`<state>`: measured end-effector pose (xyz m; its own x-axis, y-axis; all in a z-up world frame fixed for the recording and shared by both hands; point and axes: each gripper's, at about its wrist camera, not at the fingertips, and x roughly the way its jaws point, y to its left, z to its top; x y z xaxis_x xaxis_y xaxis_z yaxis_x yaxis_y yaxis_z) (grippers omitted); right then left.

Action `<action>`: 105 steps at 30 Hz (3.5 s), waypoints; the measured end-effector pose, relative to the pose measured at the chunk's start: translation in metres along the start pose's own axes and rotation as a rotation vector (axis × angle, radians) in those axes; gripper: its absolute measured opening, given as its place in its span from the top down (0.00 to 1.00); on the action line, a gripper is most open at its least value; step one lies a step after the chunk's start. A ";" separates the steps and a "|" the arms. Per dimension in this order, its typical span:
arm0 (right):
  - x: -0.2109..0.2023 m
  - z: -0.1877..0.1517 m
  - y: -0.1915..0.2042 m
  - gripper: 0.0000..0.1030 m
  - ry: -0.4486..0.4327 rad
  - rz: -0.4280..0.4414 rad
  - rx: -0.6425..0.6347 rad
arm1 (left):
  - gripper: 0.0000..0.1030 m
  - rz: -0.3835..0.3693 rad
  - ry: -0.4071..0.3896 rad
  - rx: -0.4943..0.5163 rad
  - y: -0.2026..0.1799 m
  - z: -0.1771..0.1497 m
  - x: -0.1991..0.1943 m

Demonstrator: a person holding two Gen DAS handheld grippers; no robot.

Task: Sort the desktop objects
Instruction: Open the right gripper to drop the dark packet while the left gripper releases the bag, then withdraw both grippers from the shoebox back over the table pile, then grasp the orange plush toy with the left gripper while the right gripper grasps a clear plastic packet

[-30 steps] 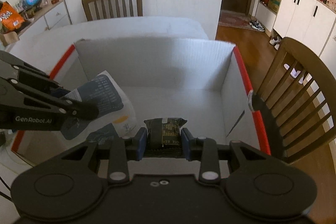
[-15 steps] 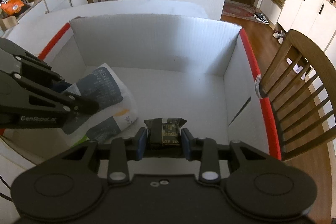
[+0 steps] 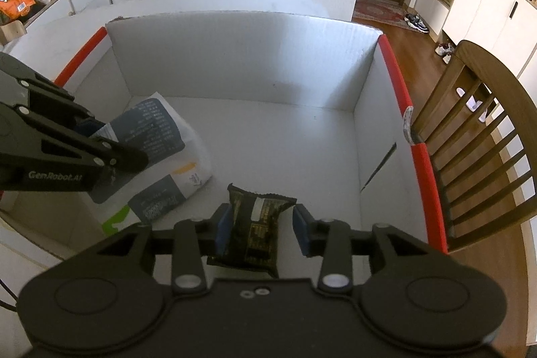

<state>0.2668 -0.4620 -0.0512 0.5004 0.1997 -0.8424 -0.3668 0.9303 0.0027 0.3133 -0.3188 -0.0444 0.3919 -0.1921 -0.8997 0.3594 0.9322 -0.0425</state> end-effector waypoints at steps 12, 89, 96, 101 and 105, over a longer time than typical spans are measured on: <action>-0.028 0.004 -0.004 0.52 -0.059 0.025 0.023 | 0.33 -0.020 -0.033 0.030 -0.006 -0.002 -0.012; -0.124 -0.025 0.267 0.32 -0.231 0.128 0.037 | 0.00 0.027 -0.300 -0.128 0.151 -0.257 -0.201; -0.114 -0.025 0.284 0.32 -0.223 0.123 0.029 | 0.00 0.065 -0.314 -0.164 0.169 -0.275 -0.202; -0.106 -0.024 0.291 0.32 -0.214 0.121 0.022 | 0.00 0.109 -0.324 -0.187 0.184 -0.291 -0.200; -0.098 -0.023 0.295 0.32 -0.199 0.124 0.016 | 0.00 0.122 -0.313 -0.204 0.192 -0.302 -0.196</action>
<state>0.0911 -0.2142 0.0199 0.5981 0.3678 -0.7121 -0.4232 0.8994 0.1091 0.0501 -0.0093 -0.0076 0.6722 -0.1311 -0.7286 0.1309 0.9897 -0.0573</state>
